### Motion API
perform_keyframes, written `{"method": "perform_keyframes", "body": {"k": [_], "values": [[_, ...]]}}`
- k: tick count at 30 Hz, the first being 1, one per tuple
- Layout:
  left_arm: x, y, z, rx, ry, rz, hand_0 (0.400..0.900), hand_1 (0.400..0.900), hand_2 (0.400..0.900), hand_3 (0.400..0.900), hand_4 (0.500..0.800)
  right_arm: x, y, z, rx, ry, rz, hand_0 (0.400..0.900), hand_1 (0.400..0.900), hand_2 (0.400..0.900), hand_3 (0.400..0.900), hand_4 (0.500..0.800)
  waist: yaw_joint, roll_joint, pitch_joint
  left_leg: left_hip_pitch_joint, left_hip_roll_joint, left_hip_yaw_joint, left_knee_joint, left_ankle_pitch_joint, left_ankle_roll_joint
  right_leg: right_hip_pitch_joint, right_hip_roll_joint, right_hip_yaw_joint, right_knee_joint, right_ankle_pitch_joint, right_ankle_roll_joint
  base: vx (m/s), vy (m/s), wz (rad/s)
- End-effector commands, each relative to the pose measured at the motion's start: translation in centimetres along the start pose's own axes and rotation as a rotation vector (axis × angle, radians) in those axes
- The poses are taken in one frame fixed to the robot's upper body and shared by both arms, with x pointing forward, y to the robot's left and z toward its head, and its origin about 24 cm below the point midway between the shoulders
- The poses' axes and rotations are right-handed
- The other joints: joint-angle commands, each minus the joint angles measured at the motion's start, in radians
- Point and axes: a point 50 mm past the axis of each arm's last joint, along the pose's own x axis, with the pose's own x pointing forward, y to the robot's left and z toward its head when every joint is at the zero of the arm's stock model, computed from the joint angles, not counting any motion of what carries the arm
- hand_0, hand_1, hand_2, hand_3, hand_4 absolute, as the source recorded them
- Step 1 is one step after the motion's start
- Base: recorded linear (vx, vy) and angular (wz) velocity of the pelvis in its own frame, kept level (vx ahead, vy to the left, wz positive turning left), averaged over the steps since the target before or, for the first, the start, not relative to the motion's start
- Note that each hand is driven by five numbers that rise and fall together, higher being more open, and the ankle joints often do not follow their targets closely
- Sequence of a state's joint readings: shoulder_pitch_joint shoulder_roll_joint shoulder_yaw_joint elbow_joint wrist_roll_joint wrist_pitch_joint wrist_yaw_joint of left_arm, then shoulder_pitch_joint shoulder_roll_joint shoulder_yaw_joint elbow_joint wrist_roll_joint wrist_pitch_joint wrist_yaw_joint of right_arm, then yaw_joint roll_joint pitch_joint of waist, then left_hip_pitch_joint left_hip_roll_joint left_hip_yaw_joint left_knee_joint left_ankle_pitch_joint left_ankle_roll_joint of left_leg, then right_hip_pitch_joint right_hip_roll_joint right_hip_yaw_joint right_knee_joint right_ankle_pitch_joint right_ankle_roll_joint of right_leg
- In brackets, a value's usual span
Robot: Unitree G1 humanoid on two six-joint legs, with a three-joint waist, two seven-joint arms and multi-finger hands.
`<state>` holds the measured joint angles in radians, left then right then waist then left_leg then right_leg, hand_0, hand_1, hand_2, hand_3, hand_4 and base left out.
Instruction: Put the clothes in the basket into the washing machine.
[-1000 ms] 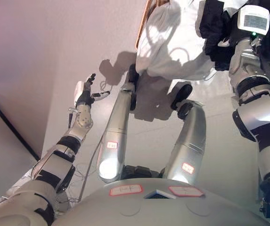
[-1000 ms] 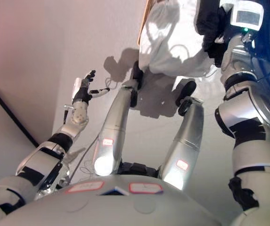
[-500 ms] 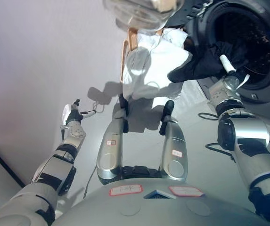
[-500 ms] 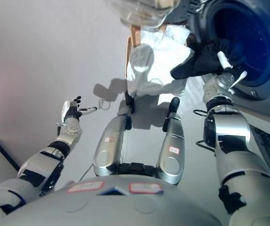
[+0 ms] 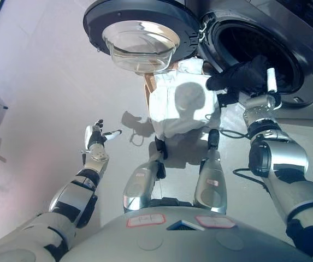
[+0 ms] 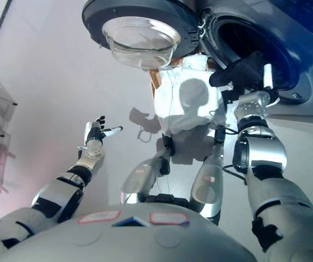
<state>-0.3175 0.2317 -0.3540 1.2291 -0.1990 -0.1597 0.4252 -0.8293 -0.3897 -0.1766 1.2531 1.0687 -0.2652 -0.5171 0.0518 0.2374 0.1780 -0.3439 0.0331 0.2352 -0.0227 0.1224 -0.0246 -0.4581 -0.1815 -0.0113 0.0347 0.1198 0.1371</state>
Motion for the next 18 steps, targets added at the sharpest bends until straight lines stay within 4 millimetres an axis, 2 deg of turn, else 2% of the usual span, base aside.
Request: {"method": "perform_keyframes", "body": {"k": [1,2,5,11,12,13,14,18], "values": [[0.7,2.3,-0.3,-0.027,0.021,0.082,0.900,0.900,0.900,0.900,0.800,-2.0,7.0,8.2,0.163,-0.229,0.200,0.400,0.400,0.400,0.400,0.500,0.022,0.066,0.011,-0.119,0.025,-0.066,0.003,0.048,-0.071,-0.140,0.019,-0.020,0.182,-0.094,-0.017,-0.07,-0.017,0.16],[0.7,2.6,-0.2,-0.031,0.011,0.090,0.900,0.900,0.900,0.900,0.800,-2.5,8.0,9.7,0.189,-0.267,0.226,0.400,0.400,0.400,0.400,0.500,0.032,0.081,0.022,-0.146,0.028,-0.067,0.012,0.055,-0.072,-0.174,0.013,-0.023,0.221,-0.109,-0.020,-0.09,-0.042,0.29],[0.5,2.7,-0.6,-0.018,-0.008,0.079,0.900,0.900,0.900,0.900,0.800,-3.2,8.6,13.7,0.246,-0.357,0.245,0.400,0.400,0.400,0.400,0.500,0.053,0.110,0.038,-0.216,0.034,-0.071,0.064,0.062,-0.082,-0.241,0.003,-0.027,0.325,-0.154,-0.032,-0.06,-0.096,0.45],[0.0,3.5,-2.4,0.024,-0.007,0.065,0.900,0.900,0.900,0.900,0.800,-4.6,9.6,19.3,0.237,-0.498,0.298,0.400,0.400,0.400,0.400,0.500,0.097,0.118,0.063,-0.297,0.058,-0.093,0.106,0.080,-0.104,-0.340,0.003,-0.035,0.472,-0.227,-0.050,0.01,-0.126,0.31],[0.0,3.5,-2.4,0.023,-0.008,0.064,0.900,0.900,0.900,0.900,0.800,-4.7,9.6,19.4,0.237,-0.499,0.299,0.400,0.400,0.400,0.400,0.500,0.097,0.118,0.061,-0.301,0.057,-0.093,0.106,0.080,-0.105,-0.347,0.002,-0.034,0.479,-0.230,-0.050,0.02,-0.117,0.20],[0.0,3.3,-2.1,0.027,-0.020,0.059,0.900,0.900,0.900,0.900,0.800,-5.1,10.0,20.0,0.219,-0.524,0.317,0.400,0.400,0.400,0.400,0.500,0.102,0.115,0.065,-0.306,0.062,-0.097,0.103,0.083,-0.108,-0.358,0.005,-0.035,0.491,-0.240,-0.051,0.02,-0.131,0.22],[0.1,3.8,-1.7,0.022,-0.041,0.065,0.900,0.900,0.900,0.900,0.800,-5.8,10.3,21.5,0.222,-0.571,0.340,0.400,0.400,0.400,0.400,0.500,0.111,0.111,0.072,-0.312,0.066,-0.109,0.097,0.090,-0.112,-0.371,0.008,-0.044,0.514,-0.253,-0.057,0.02,-0.130,0.22],[0.1,3.5,-1.2,0.035,-0.075,0.038,0.900,0.900,0.900,0.900,0.800,-7.1,11.1,23.4,0.189,-0.641,0.389,0.400,0.400,0.400,0.400,0.500,0.124,0.099,0.076,-0.310,0.069,-0.134,0.061,0.110,-0.125,-0.390,0.011,-0.056,0.544,-0.275,-0.061,0.04,-0.112,0.23]]}}
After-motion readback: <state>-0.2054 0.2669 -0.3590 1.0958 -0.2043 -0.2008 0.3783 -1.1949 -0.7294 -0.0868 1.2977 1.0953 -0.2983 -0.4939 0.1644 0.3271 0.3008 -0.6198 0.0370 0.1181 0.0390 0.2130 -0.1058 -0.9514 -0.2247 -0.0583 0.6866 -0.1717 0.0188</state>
